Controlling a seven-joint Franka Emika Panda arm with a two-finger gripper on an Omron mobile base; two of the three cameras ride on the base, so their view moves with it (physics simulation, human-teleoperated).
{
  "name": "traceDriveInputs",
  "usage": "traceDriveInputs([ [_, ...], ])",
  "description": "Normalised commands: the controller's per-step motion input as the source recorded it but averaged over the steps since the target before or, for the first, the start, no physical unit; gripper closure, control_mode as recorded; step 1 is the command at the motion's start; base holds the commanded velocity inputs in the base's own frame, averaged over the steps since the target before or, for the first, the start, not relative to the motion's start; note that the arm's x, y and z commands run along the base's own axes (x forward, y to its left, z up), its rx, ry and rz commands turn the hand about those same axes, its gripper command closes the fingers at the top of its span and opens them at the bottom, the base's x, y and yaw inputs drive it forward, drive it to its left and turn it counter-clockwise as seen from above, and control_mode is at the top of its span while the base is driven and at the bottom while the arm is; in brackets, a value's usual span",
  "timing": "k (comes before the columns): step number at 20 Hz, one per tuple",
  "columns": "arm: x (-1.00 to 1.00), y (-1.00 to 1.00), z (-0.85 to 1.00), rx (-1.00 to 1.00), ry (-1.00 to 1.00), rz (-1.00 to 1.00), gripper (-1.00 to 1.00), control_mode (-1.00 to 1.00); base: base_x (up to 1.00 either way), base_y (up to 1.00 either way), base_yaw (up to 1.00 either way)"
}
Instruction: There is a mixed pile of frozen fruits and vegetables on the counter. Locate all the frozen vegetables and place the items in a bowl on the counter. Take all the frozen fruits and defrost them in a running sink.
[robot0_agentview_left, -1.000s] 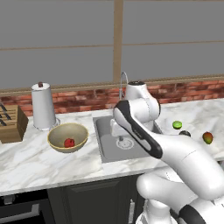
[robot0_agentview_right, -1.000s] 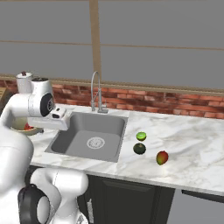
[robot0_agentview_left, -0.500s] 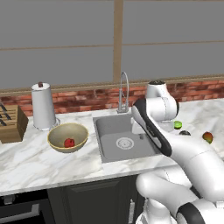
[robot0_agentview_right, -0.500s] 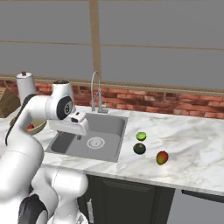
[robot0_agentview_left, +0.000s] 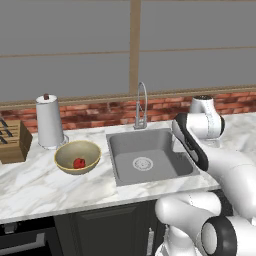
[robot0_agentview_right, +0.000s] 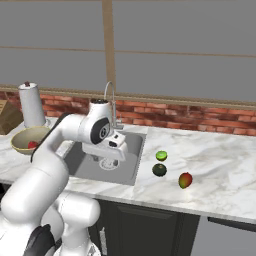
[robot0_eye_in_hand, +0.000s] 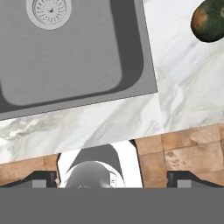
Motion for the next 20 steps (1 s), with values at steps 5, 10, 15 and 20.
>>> traceDriveInputs([
  [5,0.01,-0.44,0.00,0.00,-0.01,0.08,-1.00,-1.00,0.00,0.00,0.00],
  [10,0.43,-0.61,0.00,0.05,-0.04,0.18,-1.00,-1.00,0.00,0.00,0.00],
  [15,0.62,-0.64,0.00,0.07,0.00,0.16,-1.00,-1.00,0.00,0.00,0.00],
  [20,0.79,-0.67,0.00,0.11,0.03,0.07,-1.00,-1.00,0.00,0.00,0.00],
])
